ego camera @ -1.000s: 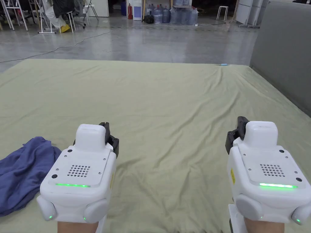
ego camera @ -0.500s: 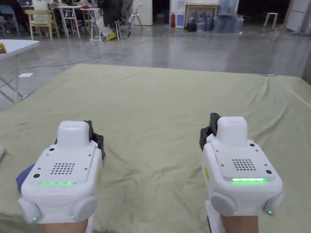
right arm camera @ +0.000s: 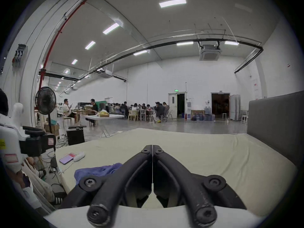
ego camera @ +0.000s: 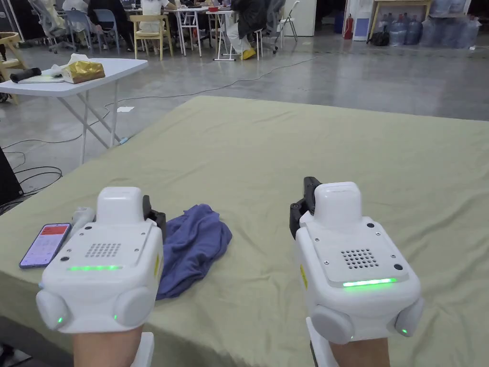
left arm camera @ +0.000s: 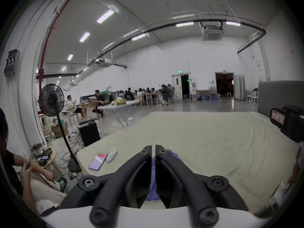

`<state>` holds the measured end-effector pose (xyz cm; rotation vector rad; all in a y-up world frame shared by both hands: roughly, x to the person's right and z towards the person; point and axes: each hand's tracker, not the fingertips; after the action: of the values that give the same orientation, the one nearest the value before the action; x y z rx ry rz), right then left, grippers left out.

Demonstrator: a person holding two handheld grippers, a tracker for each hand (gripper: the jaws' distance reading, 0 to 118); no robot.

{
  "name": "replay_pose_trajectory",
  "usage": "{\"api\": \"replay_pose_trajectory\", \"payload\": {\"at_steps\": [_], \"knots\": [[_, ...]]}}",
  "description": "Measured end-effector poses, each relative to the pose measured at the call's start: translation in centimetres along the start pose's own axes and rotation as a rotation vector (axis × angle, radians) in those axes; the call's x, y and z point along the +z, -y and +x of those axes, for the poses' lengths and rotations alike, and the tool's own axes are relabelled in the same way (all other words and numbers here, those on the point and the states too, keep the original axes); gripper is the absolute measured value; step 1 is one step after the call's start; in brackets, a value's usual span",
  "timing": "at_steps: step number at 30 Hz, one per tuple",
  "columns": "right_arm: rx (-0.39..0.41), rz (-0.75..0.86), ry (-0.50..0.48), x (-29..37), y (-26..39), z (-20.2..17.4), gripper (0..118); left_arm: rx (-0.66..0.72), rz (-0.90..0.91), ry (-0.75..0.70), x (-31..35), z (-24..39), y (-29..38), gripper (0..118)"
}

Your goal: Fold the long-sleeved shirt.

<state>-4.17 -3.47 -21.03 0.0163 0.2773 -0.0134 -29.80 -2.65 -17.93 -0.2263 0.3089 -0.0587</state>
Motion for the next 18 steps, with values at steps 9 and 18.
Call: {"api": "replay_pose_trajectory", "payload": {"at_steps": [9,18], "knots": [[0.027,-0.042,0.013,-0.8,1.6,0.8,0,0.041,-0.578,0.155,-16.4,-0.7,4.1,117],[0.072,-0.162,0.044,-3.8,4.4,1.0,0,-0.005,-0.779,0.157,-25.2,2.4,11.1,106]]}}
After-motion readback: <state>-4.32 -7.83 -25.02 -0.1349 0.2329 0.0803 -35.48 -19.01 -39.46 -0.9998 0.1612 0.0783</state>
